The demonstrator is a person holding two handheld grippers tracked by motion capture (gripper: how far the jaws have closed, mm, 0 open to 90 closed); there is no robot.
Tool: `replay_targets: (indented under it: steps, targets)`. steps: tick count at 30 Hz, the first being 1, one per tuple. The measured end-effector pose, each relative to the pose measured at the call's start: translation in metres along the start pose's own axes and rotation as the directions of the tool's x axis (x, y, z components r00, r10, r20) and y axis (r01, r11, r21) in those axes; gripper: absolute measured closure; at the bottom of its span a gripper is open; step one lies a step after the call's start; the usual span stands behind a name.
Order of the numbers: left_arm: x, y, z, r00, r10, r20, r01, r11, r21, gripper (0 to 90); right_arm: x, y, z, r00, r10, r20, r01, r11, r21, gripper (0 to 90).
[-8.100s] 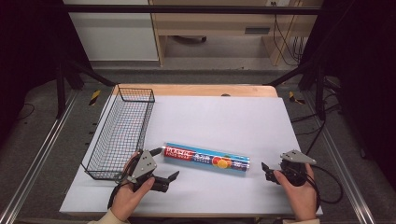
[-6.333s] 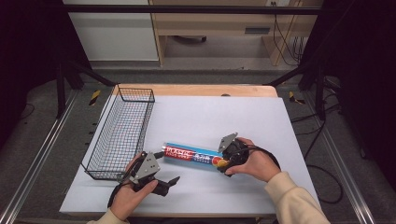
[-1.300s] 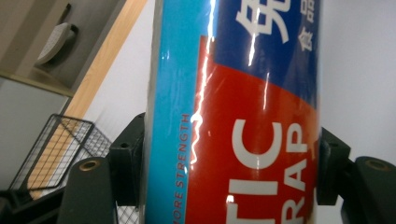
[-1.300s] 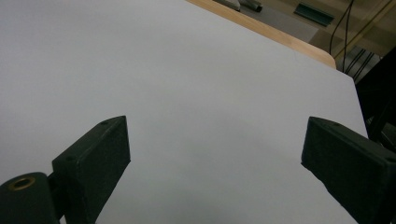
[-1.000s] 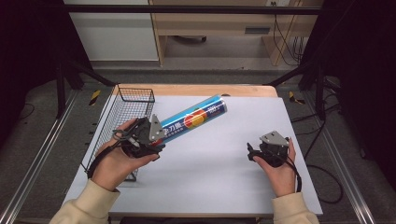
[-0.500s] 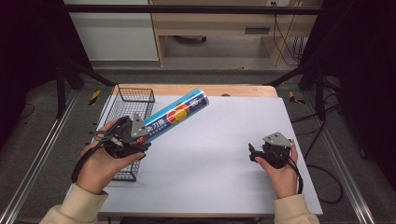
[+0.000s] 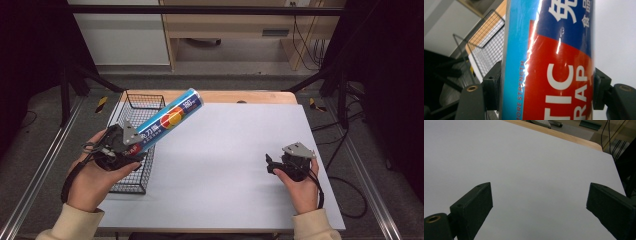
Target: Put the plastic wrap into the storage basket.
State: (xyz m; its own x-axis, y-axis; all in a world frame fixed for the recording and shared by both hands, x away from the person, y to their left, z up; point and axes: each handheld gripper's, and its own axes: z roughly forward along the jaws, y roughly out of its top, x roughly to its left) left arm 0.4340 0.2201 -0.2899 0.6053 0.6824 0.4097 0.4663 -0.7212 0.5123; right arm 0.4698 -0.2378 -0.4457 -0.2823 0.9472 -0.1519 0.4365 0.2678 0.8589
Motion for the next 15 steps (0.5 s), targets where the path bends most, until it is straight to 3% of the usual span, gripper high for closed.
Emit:
replay_targets:
  steps: [1,3,7,15]
  targets:
    - [0.000,0.000,0.000,1.0000,0.000,0.000,0.000,1.0000,0.000,31.1,0.000,0.000,0.000,1.0000,0.000,0.000,0.000,1.000,0.000,7.0]
    - [0.002,-0.003,0.000,0.9988,-0.045,-0.020,0.046,0.9985,0.029,31.1,0.001,0.000,0.000,1.0000,-0.007,-0.003,0.007,1.000,0.007,6.9]
    - [0.007,-0.007,0.001,0.9961,-0.077,-0.042,0.079,0.9954,0.053,31.1,0.003,0.000,-0.001,1.0000,-0.007,0.001,0.007,1.000,0.008,6.9]
    - [0.014,-0.011,0.013,0.9911,-0.116,-0.065,0.122,0.9879,0.096,31.1,0.002,-0.001,0.001,1.0000,-0.006,-0.001,0.006,1.000,0.015,7.1]
